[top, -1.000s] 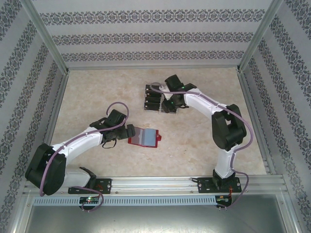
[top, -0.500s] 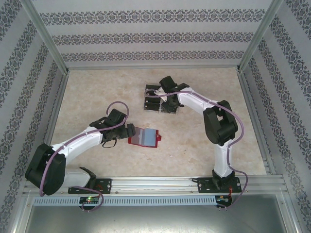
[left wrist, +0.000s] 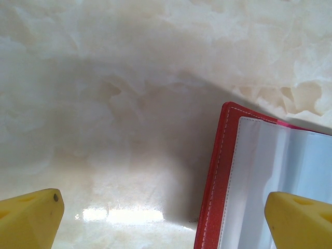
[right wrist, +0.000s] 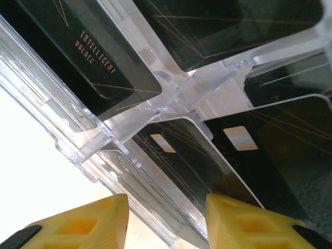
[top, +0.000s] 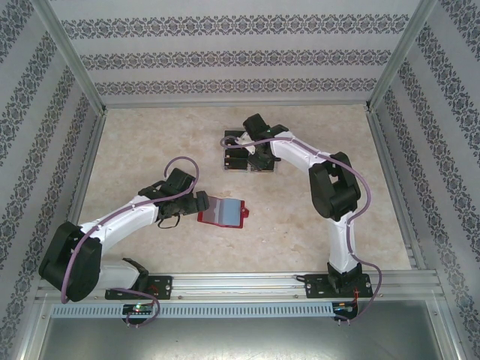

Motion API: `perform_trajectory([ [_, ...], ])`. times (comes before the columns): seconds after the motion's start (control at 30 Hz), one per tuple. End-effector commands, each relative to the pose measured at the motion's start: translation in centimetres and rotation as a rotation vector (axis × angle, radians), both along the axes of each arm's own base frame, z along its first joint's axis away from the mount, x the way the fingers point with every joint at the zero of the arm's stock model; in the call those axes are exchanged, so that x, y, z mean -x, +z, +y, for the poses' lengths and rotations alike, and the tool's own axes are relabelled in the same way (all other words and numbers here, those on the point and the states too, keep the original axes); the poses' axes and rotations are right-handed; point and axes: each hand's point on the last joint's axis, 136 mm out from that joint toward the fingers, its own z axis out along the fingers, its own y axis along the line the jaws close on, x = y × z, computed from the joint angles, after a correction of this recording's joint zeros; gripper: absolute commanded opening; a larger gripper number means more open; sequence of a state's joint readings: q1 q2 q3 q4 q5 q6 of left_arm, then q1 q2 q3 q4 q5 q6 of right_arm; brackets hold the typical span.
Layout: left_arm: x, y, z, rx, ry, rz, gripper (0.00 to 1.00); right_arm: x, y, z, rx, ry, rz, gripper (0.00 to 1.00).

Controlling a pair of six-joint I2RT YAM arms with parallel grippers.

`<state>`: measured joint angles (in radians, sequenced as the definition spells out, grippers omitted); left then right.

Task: Put the credit cards into the card holder

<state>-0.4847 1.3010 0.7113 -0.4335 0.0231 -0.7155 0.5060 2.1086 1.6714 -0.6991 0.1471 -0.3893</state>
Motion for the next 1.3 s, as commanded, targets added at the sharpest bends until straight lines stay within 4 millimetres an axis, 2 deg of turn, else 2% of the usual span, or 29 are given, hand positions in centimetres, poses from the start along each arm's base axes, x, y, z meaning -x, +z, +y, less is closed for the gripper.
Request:
perform_trajectory([
  [0.0, 0.4, 0.5, 0.1, -0.009, 0.005, 0.004, 1.0, 0.6, -1.2, -0.8, 0.041, 0.006, 0.055, 0.42],
  [0.2, 0.4, 0.4, 0.1, -0.001, 0.009, 0.003, 1.0, 1.1, -1.2, -1.1, 0.044, -0.001, 0.06, 0.37],
  [0.37, 0.4, 0.4, 0.0, -0.001, 0.008, 0.004, 1.0, 1.0, -0.4, -1.0, 0.03, 0.003, 0.049, 0.29],
  [0.53, 0.4, 0.5, 0.1, -0.002, 0.012, 0.0, 1.0, 1.3, -0.5, -1.0, 0.031, 0.008, 0.064, 0.19],
  [0.83, 0.4, 0.7, 0.3, -0.01, 0.014, -0.003, 1.0, 1.5, 0.3, -0.8, 0.029, 0.023, 0.067, 0.13],
  [0.97, 0.4, 0.6, 0.3, -0.01, 0.013, -0.002, 1.0, 1.5, 0.7, -0.7, 0.034, 0.035, 0.064, 0.06],
  [1.27, 0.6, 0.7, 0.3, -0.012, 0.009, -0.001, 1.0, 1.3, 2.7, 0.0, 0.021, 0.072, 0.038, 0.04],
])
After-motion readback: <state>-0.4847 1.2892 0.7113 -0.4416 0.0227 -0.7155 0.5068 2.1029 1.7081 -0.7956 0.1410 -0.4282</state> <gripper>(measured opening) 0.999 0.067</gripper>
